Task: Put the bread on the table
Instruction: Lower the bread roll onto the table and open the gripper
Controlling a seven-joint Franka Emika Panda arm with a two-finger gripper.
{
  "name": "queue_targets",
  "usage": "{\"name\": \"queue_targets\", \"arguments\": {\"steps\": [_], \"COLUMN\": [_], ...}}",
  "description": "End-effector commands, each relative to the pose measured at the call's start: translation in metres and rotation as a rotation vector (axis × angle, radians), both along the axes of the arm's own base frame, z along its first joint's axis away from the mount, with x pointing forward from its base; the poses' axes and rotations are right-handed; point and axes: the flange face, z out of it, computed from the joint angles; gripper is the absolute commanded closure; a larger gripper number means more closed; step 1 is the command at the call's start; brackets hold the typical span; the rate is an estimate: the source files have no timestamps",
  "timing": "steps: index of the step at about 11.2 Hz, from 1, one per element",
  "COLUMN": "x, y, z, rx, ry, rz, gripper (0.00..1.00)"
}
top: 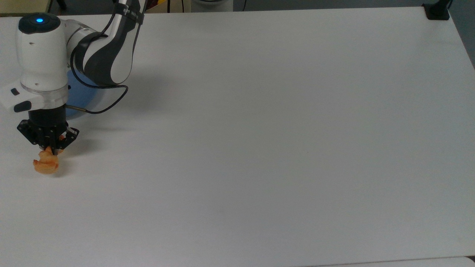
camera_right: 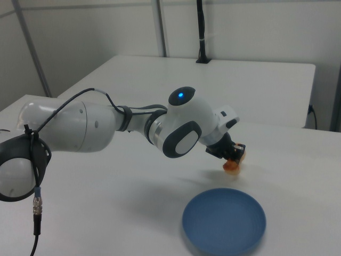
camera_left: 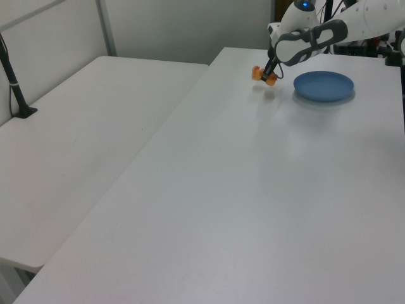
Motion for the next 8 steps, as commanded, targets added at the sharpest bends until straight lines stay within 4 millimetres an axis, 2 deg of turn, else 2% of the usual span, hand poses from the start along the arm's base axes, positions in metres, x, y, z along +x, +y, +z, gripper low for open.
{"name": "queue_targets", "arguments": {"steps": [1,2,4,5,7,8], "x": [0.011,0.012,0.012,0.012,0.012,0.014], "y": [0.012,0.014,0.014,0.014,0.014,0.014], "z": [-0.021,-0.029,-0.033,-0.033,-0.029,-0.023], "rx": [-0.035,-0.039,-0.039,-0.038,-0.036,-0.036], "ry": [-0.039,-0.041,-0.038,-0.039,-0.047,-0.058], "rz": [0.041,0.046,0.045,0.042,0.036,0.035], "gripper": [0.85,0.81,0.63,0.5,0.0,0.0]}}
